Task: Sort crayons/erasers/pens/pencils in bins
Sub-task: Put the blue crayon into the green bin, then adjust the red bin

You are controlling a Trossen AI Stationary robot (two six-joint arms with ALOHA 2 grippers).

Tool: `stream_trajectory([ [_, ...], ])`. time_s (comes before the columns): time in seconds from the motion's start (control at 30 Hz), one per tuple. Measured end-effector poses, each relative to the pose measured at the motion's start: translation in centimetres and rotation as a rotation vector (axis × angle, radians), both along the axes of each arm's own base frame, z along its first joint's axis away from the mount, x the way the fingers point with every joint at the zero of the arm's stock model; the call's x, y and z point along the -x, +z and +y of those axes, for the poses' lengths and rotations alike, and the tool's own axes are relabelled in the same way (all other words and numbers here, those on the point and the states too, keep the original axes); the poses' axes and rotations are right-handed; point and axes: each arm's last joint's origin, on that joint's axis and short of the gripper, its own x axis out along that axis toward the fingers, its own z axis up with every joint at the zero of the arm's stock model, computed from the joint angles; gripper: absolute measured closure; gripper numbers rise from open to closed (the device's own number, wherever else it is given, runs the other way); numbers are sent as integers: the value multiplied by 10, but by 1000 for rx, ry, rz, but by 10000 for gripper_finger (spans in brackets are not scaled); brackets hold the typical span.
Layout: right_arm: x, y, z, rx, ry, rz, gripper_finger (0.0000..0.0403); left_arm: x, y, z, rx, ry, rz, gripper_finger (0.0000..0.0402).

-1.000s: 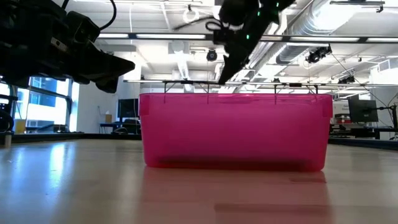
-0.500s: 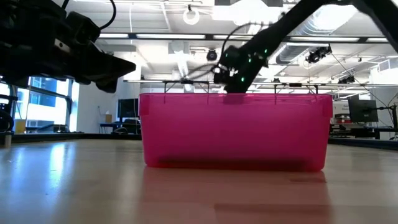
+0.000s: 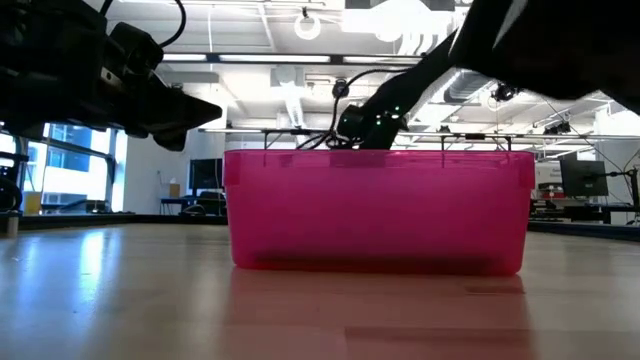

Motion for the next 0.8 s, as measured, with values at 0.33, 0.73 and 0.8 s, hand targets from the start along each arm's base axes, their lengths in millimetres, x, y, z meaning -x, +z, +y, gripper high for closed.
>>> stream_trajectory([
  [0.33, -6, 2, 1, 0, -31, 0, 312, 0, -3, 0, 25, 3, 26, 402],
  [0.73, 5, 85, 55, 62, 80, -42, 336, 1, -8, 0, 61, 11, 76, 401],
  [0.8, 12, 88, 69, 67, 103, -54, 377, 1, -10, 1, 66, 24, 93, 401],
])
